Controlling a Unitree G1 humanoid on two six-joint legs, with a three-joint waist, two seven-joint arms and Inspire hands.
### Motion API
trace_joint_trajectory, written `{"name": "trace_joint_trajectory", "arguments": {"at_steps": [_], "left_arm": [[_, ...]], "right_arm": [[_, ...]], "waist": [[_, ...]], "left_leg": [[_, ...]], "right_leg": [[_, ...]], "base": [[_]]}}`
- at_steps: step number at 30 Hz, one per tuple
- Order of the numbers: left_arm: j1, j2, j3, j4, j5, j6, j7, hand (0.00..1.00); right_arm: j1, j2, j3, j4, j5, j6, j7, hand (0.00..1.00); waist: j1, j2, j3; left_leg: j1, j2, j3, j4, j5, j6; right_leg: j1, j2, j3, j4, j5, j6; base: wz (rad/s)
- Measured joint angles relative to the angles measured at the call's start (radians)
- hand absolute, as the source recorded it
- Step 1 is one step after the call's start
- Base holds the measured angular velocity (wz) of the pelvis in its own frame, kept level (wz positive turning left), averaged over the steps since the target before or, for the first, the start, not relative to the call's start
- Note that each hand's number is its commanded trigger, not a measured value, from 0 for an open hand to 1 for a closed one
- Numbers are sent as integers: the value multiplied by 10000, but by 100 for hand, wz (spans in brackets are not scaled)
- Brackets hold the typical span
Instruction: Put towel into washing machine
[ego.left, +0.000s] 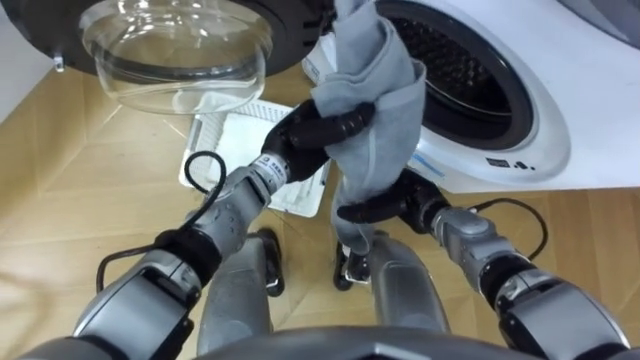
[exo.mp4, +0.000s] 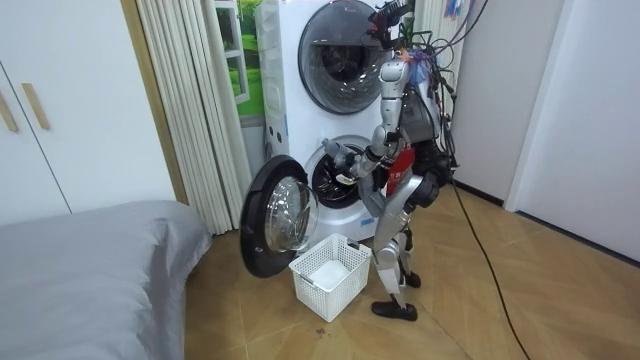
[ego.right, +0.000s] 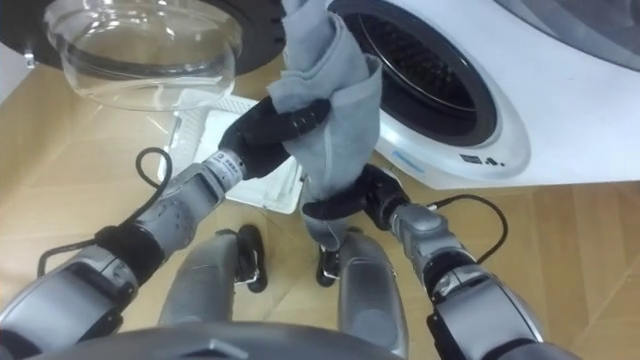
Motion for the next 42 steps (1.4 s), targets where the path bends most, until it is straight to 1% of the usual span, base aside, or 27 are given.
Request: {"name": "trace_joint_trajectory", "arguments": {"at_steps": [1,5,7,9,10,11,12,13,19,24,26,28,30,32,33,35,38,41,42], "left_arm": [[0,-33,69,-1,-146,43,0,100],[2,-151,163,-31,-155,150,0,100],[4,-210,227,-31,-156,162,0,100],[21,-239,233,-31,-160,166,0,100],[48,-241,254,-31,-160,166,0,71],[54,-247,256,-31,-160,166,0,52],[54,-255,270,-32,-160,166,-1,13],[54,-271,325,-32,-160,167,-1,0],[71,-296,471,-30,-159,183,-2,0],[217,-232,659,-25,-160,255,-5,0],[419,-48,741,-23,-136,251,-6,0],[679,34,865,1,-93,214,-2,0],[912,184,980,160,26,163,14,0],[1066,299,1046,645,454,160,197,0],[1109,320,1065,713,655,160,284,0],[1369,422,1195,758,1473,155,542,0],[1545,434,1447,1022,2445,135,936,0],[1637,446,1636,1434,3122,134,1358,0],[1637,444,1667,1527,3170,134,1435,0]], "right_arm": [[0,11,-1,0,-2,27,-3,100],[-26,12,-16,-1,-12,176,-22,100],[-19,28,-10,-8,-11,186,-19,100],[8,28,-12,-6,-8,198,-20,100],[26,36,-12,-6,-11,200,-23,100],[42,27,-16,-6,-11,202,-28,100],[44,22,-35,-6,-14,203,-28,100],[49,28,-90,-4,-26,218,-34,100],[73,34,-205,-6,-57,435,-334,100],[295,-23,-395,-161,29,655,-508,100],[389,-56,-395,-221,20,758,-574,100],[430,-86,-397,-216,5,767,-574,100],[444,-120,-418,-216,37,767,-566,100],[541,-184,-481,-212,385,785,-550,100],[565,-202,-520,-204,481,812,-548,100],[659,-209,-809,-155,747,863,-549,100],[814,-231,-1029,-153,1198,861,-549,100],[897,-283,-1119,-142,1340,861,-557,100],[895,-306,-1126,-124,1424,861,-561,100]], "waist": [[-1,0,0],[26,1,-1],[47,1,-1],[43,2,0],[41,2,0],[41,2,0],[42,2,0],[42,4,1],[58,5,10],[229,38,32],[291,51,38],[304,69,49],[331,82,57],[482,98,60],[522,104,64],[627,155,96],[796,251,132],[818,354,123],[825,370,122]], "left_leg": [[23,2,-1,-17,16,-11],[124,8,-2,-187,108,-49],[133,15,-4,-260,151,-72],[167,17,-2,-331,189,-90],[202,32,-2,-378,203,-113],[244,24,0,-457,217,-134],[249,24,2,-468,222,-141],[248,32,2,-471,225,-147],[244,16,8,-468,226,-150],[219,15,3,-568,227,-150],[246,-4,14,-648,231,-157],[265,-9,40,-703,234,-163],[254,-18,43,-748,244,-179],[240,-22,3,-752,255,-198],[234,-21,5,-743,256,-200],[227,-19,-6,-735,256,-200],[235,-30,8,-763,256,-200],[225,-65,9,-837,257,-199],[221,-86,10,-842,258,-197]], "right_leg": [[25,8,2,-20,8,-14],[173,93,-19,-268,117,-80],[180,167,-16,-357,164,-99],[199,160,-10,-395,171,-110],[236,170,-9,-444,177,-121],[255,174,-6,-478,180,-127],[255,176,-5,-485,180,-128],[255,188,-4,-491,177,-131],[254,179,-8,-538,175,-128],[252,184,-37,-622,179,-130],[250,180,-30,-641,178,-129],[243,181,-13,-645,174,-123],[208,188,5,-653,174,-122],[209,212,-31,-678,174,-123],[209,209,-50,-679,174,-123],[217,194,-73,-680,172,-120],[218,185,-73,-684,172,-119],[164,149,-81,-684,162,-113],[137,139,-60,-667,154,-115]], "base": [[0],[-1],[-2],[0],[0],[0],[0],[0],[0],[0],[0],[0],[0],[0],[4],[4],[0],[0],[0]]}}
